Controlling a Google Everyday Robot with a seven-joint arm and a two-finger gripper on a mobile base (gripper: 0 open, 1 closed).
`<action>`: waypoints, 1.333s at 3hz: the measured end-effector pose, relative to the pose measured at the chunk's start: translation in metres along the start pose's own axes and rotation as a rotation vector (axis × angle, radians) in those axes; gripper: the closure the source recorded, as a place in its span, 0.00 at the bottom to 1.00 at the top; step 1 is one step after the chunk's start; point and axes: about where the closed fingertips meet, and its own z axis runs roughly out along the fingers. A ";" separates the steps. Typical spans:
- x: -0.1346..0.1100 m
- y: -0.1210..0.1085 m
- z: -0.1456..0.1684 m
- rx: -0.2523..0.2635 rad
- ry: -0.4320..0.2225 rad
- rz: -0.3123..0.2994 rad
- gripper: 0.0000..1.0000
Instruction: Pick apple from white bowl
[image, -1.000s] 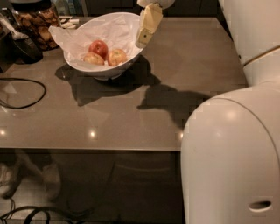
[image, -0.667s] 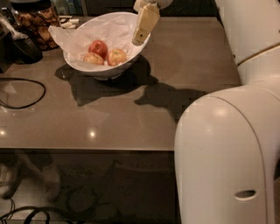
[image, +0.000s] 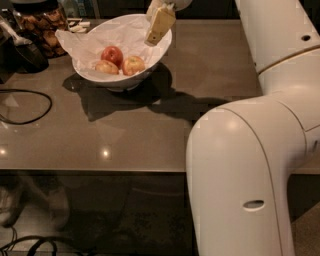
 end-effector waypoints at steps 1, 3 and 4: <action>0.000 -0.005 0.009 -0.010 -0.009 -0.002 0.39; -0.001 -0.016 0.042 -0.033 0.001 -0.004 0.39; 0.002 -0.021 0.052 -0.031 0.019 0.000 0.39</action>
Offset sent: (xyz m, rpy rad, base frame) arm 0.0324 -0.0023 -0.0144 -0.0862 0.1357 0.0692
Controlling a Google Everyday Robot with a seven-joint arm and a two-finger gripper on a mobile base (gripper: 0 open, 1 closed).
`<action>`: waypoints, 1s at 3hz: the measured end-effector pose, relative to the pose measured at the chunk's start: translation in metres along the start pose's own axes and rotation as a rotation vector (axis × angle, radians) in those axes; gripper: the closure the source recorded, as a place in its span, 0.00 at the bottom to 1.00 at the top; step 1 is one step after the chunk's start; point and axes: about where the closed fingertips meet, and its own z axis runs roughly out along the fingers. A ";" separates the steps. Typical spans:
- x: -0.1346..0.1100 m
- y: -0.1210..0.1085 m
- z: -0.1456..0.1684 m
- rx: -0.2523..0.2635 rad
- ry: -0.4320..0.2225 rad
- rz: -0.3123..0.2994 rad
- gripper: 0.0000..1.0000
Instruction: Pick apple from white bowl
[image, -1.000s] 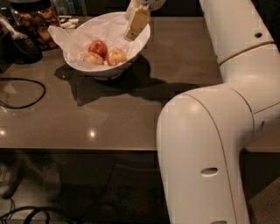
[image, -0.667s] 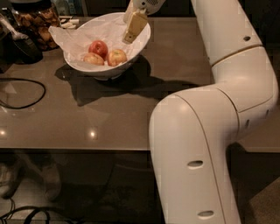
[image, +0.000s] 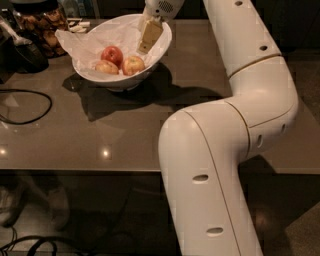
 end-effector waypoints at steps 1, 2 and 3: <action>0.005 -0.004 0.010 -0.001 0.025 0.008 0.37; 0.009 -0.006 0.018 -0.007 0.044 0.013 0.39; 0.011 -0.006 0.024 -0.015 0.057 0.014 0.39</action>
Offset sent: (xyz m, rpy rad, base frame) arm 0.0330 -0.0303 0.0067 -0.1524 0.1475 0.0241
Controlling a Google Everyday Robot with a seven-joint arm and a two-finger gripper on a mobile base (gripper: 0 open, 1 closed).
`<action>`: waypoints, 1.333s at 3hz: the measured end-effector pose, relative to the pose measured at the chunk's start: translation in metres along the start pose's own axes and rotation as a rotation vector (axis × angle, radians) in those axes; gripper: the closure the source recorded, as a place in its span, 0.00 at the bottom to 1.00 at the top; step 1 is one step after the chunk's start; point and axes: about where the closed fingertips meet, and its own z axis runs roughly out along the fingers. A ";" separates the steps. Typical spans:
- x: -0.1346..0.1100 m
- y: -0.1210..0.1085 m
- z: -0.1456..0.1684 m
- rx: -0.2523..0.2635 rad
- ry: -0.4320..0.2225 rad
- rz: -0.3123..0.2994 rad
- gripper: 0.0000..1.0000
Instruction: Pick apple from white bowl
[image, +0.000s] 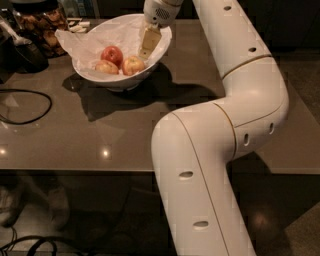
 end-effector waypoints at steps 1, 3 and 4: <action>-0.006 0.000 0.006 -0.007 0.012 -0.016 0.36; -0.015 0.002 0.012 -0.015 0.031 -0.042 0.37; -0.016 0.003 0.016 -0.023 0.040 -0.047 0.38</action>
Offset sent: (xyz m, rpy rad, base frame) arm 0.0310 -0.0158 0.0416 -0.1368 0.1318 0.0839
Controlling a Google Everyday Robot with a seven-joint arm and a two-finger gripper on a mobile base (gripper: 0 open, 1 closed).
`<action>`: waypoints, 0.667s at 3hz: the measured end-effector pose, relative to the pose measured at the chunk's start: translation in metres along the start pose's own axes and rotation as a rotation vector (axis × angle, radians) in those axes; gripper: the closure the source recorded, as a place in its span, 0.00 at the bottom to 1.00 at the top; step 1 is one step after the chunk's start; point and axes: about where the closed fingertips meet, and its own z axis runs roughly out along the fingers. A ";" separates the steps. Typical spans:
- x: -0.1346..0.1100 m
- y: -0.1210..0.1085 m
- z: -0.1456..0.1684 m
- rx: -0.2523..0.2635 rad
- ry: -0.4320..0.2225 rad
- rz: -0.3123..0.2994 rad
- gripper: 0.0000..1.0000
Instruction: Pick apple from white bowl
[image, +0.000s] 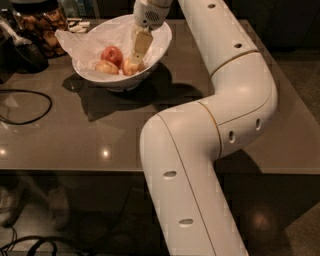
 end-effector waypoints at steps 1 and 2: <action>0.001 0.001 0.003 -0.007 0.010 0.001 0.37; 0.007 0.000 0.005 -0.011 0.023 0.012 0.38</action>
Offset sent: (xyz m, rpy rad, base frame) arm 0.0598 -0.0404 0.0484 -0.1170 0.1465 0.0159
